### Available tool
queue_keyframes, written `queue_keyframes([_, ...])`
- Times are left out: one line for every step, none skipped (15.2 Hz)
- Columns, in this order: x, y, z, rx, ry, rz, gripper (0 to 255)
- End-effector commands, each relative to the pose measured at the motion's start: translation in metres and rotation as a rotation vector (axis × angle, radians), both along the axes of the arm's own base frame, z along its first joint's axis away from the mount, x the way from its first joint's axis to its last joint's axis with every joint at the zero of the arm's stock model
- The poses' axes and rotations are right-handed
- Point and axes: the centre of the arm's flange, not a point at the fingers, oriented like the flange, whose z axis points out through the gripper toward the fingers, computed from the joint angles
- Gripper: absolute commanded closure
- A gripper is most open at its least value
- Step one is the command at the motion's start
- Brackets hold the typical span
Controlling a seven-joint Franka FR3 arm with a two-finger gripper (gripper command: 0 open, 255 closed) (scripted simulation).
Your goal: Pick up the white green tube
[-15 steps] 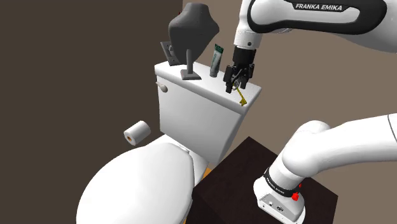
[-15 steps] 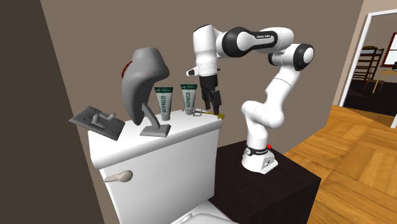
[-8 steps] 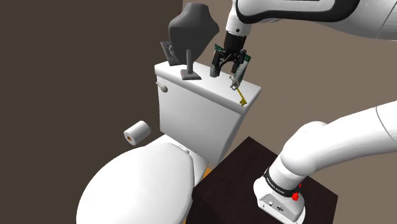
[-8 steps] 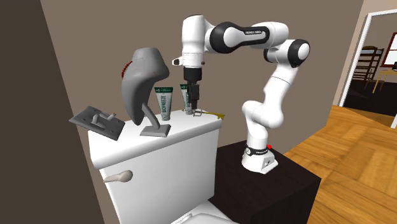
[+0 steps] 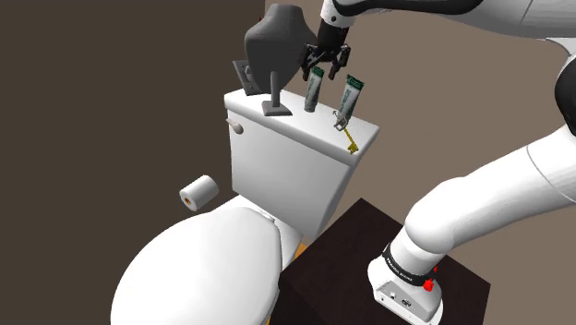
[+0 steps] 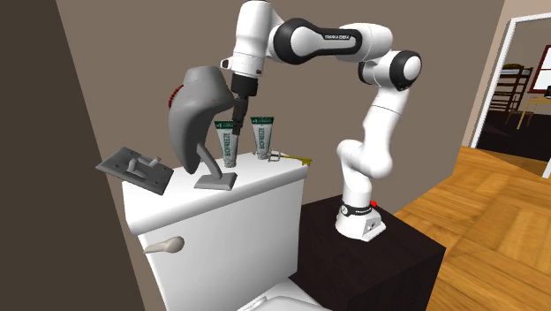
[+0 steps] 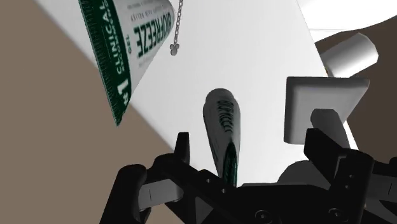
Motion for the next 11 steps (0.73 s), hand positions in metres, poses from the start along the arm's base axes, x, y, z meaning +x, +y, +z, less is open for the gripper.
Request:
queue_keyframes([0.013, -0.009, 0.015, -0.022, -0.043, -0.039, 0])
queue_keyframes([0.019, -0.012, 0.023, -0.033, -0.063, -0.058, 0])
queue_keyframes([0.024, -0.016, 0.03, -0.044, -0.083, -0.077, 0])
queue_keyframes([0.029, -0.019, 0.036, -0.053, -0.1, -0.092, 0])
queue_keyframes([0.029, -0.019, 0.031, -0.053, -0.1, -0.092, 0])
queue_keyframes([0.029, -0.019, 0.026, -0.053, -0.1, -0.092, 0])
queue_keyframes([0.029, -0.019, 0.02, -0.053, -0.1, -0.092, 0])
queue_keyframes([0.029, -0.019, 0.015, -0.053, -0.1, -0.092, 0])
queue_keyframes([0.029, -0.019, 0.01, -0.053, -0.1, -0.092, 0])
queue_keyframes([0.029, -0.019, 0.005, -0.053, -0.1, -0.092, 0])
queue_keyframes([0.029, -0.019, -0.001, -0.053, -0.1, -0.092, 0])
